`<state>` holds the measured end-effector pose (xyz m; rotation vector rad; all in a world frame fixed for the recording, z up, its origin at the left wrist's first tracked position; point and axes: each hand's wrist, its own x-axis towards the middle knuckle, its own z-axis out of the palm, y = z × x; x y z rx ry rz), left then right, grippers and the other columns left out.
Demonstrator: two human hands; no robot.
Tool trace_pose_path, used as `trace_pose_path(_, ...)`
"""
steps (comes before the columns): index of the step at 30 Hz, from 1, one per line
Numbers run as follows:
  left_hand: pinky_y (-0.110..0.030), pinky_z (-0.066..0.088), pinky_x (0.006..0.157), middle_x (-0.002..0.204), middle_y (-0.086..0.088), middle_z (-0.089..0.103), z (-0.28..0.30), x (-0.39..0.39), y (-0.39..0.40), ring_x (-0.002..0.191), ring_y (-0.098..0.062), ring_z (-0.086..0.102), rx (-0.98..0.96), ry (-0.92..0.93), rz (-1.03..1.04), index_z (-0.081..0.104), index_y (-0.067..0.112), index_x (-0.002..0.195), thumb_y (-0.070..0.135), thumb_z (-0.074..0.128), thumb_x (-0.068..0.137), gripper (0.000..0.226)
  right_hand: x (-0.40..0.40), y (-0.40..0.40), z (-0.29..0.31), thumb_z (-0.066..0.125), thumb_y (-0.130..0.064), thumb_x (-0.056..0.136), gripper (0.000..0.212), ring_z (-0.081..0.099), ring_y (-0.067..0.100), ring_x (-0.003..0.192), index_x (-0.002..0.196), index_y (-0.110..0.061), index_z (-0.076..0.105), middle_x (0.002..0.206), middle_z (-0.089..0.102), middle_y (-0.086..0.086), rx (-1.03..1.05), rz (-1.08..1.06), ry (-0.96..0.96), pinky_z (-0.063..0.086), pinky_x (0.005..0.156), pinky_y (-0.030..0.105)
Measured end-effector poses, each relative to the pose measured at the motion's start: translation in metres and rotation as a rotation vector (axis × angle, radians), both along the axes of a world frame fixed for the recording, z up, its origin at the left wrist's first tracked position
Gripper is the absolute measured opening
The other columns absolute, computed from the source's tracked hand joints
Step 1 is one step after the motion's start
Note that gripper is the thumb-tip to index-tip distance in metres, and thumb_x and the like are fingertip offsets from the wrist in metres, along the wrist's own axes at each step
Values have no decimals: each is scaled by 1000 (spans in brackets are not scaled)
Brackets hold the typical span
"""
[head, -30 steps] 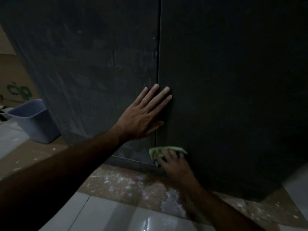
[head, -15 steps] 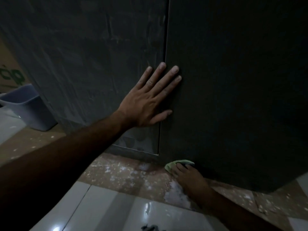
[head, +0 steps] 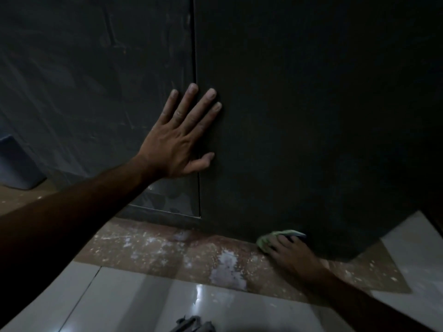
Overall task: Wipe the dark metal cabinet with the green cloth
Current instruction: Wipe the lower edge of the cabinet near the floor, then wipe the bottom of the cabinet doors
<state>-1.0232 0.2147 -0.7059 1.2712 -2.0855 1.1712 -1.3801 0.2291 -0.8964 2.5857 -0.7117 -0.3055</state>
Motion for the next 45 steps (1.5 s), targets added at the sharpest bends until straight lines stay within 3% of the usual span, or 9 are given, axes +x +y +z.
trace_pose_path(2,-51,-3,124,166,-8,-2,0,0,0,153,-31,-10,2,-5,-2,7,10,159,65,42,94,92,53,3,-3,87,-49,47,57,70,14,84,99,-27,78,103,73,-4,-27,57,-94,54,64,26)
trace_pose_path(8,-50,-3,124,167,-7,-5,-1,0,-1,154,-32,-8,-25,-8,-9,8,11,160,65,43,93,92,91,-2,49,35,-38,81,51,66,19,87,114,-31,73,110,71,0,-60,72,-437,50,63,27)
trace_pose_path(17,-52,0,124,168,-11,2,-4,-3,-1,154,-36,-2,-62,24,-32,13,7,159,64,43,91,93,29,-41,238,69,-25,72,75,41,30,113,144,-23,48,132,44,14,-612,-148,-1183,35,87,41)
trace_pose_path(21,-54,1,124,167,-12,4,-1,-6,7,154,-38,2,-25,32,-30,15,7,159,63,42,92,91,41,-35,223,72,-22,71,73,43,32,111,142,-22,52,129,44,15,-628,-219,-1266,41,88,43)
trace_pose_path(27,-57,12,123,166,-15,16,20,-15,35,153,-38,12,58,15,-28,28,9,156,52,51,92,80,57,12,124,54,-16,83,51,59,30,111,131,-28,63,129,59,9,-74,-69,-653,47,85,41)
trace_pose_path(33,-46,40,102,129,-14,56,53,-33,63,118,-32,54,224,64,-103,50,13,131,50,49,93,53,80,22,190,51,-1,73,39,60,3,90,97,-32,54,99,63,-5,754,-324,-1432,47,74,24)
trace_pose_path(36,-39,52,80,108,2,63,67,-46,73,94,-16,62,494,378,-234,57,16,120,49,46,96,42,82,18,231,50,7,86,40,64,4,85,96,-30,58,96,69,-5,961,-316,-1535,50,70,23)
trace_pose_path(41,-34,54,95,125,-2,69,95,-64,79,114,-21,66,1192,1330,-434,60,17,131,54,57,87,57,87,20,269,48,-7,100,24,72,24,93,112,-16,68,104,74,12,1366,-322,-1731,59,82,40)
trace_pose_path(45,-33,57,88,121,-6,71,98,-62,86,112,-24,68,1284,1474,-454,66,16,124,38,73,86,44,95,28,281,55,-19,100,20,72,28,96,107,-10,72,104,74,15,1363,-352,-1660,59,81,39)
